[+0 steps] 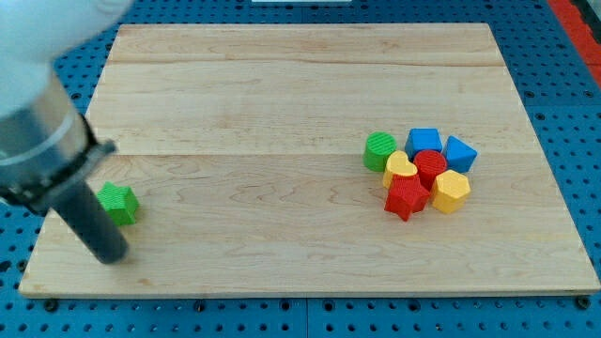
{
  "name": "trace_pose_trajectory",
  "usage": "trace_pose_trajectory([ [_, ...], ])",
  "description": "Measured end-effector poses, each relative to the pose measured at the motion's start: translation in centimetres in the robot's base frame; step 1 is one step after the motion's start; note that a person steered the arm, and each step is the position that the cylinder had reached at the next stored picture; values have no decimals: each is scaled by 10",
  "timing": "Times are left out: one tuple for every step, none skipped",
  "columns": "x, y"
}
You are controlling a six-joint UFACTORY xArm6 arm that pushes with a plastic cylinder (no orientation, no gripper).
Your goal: Move the green star to the bottom center of the board
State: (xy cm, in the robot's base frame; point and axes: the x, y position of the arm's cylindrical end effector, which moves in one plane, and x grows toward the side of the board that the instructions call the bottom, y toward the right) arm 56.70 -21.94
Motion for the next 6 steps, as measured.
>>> trace_pose_trajectory([
  [-35,-29],
  [-59,-4],
  [-91,43],
  [-78,104],
  [-63,67],
  [-51,37],
])
